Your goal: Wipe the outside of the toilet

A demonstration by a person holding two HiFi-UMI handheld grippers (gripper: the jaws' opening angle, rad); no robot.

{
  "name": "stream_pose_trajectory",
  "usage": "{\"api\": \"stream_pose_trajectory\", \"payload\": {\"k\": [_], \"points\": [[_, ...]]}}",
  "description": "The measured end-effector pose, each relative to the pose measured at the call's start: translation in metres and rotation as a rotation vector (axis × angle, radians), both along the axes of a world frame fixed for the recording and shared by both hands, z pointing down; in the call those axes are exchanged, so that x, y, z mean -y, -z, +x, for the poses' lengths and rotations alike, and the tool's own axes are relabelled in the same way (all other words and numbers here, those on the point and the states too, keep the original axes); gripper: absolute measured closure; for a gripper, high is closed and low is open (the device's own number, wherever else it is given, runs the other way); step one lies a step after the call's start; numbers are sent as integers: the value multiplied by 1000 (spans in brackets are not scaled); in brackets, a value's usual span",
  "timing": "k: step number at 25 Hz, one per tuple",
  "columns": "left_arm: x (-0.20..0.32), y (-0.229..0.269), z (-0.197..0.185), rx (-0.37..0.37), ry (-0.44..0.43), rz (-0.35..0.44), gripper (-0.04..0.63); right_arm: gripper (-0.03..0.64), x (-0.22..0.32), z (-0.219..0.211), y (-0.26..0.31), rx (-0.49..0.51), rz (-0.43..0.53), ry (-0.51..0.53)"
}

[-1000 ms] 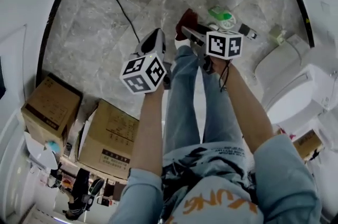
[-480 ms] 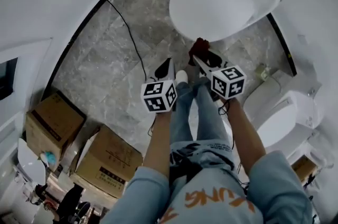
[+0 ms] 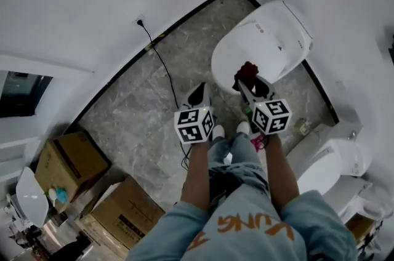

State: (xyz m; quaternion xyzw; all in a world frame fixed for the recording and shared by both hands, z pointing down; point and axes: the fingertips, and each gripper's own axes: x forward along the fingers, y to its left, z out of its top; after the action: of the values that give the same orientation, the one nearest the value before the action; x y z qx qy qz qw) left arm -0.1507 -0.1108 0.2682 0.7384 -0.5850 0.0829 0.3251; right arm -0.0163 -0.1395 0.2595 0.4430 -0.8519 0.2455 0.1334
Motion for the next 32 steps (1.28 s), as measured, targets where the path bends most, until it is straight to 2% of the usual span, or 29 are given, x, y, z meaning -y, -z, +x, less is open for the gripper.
{"api": "stream_pose_trajectory", "payload": {"k": [7,10,13,16,19,32], "points": [[45,128,9,46,-22,233,594,445,37,5,128,53,233,-88],[51,178,23,65,-50,325,594,445,38,15,181,27,344,-104],[59,230,32,103,-61,455,594,445,38,25,225,-6,453,-112],[59,265,43,153,-88,558,594,446,36,38,245,-39,493,-136],[55,272,50,191,-108,591,594,446,31,50,249,-52,498,-172],[62,265,61,182,-111,594,594,445,32,71,255,-114,535,-189]]}}
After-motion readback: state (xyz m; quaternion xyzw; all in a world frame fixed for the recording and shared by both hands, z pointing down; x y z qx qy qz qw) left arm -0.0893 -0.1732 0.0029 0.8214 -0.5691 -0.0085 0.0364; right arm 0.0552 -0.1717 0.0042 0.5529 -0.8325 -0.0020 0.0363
